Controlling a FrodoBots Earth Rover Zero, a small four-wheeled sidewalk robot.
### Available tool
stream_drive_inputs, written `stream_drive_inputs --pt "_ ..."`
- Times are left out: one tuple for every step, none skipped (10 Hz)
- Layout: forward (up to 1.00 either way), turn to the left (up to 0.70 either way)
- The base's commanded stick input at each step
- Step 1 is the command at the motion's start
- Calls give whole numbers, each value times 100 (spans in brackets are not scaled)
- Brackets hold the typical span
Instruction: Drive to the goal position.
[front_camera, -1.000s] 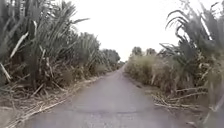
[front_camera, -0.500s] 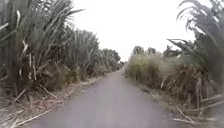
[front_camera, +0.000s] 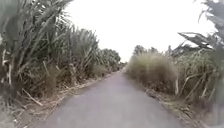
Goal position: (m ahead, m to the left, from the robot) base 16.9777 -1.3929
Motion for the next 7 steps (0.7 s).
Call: stream_drive_inputs --pt "100 0" --pt "100 0" --pt "100 0" --pt "100 0" --pt "100 0" --pt "100 0" --pt "100 0"
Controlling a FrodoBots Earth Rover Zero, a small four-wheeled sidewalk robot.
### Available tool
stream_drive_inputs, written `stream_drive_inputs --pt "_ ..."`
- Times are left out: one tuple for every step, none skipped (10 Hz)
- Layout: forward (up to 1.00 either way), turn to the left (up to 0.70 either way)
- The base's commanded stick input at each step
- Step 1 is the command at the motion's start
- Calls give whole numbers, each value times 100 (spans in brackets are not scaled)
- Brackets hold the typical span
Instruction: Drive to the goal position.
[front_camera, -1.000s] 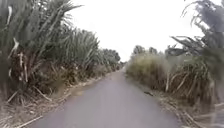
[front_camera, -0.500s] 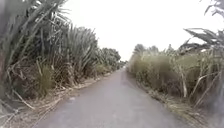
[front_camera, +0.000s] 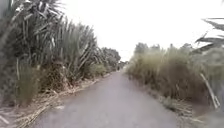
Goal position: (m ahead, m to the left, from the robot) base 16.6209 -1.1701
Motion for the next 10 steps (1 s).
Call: stream_drive_inputs --pt "100 0" --pt "100 0" --pt "100 0" --pt "100 0" --pt "100 0" --pt "100 0" --pt "100 0" --pt "100 0" --pt "100 0" --pt "100 0"
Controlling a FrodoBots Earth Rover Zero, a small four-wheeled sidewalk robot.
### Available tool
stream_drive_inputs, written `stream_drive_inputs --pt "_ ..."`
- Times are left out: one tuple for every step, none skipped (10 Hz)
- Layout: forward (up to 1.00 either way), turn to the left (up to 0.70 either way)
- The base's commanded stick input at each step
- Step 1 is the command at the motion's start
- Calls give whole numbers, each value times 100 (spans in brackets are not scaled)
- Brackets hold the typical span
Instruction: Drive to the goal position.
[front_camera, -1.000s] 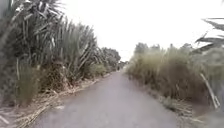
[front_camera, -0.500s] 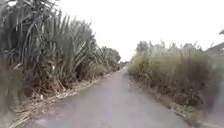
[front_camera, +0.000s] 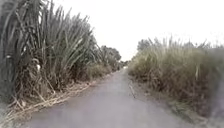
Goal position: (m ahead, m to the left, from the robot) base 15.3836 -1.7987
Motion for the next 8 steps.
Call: stream_drive_inputs --pt "100 0" --pt "100 0" --pt "100 0" --pt "100 0" --pt "100 0" --pt "100 0" --pt "100 0" --pt "100 0"
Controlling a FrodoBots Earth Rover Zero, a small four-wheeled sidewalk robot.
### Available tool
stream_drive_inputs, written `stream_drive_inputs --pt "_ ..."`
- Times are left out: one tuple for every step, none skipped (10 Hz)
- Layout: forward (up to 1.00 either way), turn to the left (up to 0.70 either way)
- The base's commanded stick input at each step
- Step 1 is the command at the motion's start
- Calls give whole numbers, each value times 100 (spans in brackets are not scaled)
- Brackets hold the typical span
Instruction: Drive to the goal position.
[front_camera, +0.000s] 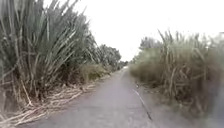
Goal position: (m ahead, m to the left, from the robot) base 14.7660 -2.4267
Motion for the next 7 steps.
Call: stream_drive_inputs --pt "100 0" --pt "100 0" --pt "100 0" --pt "100 0" --pt "100 0" --pt "100 0" --pt "100 0"
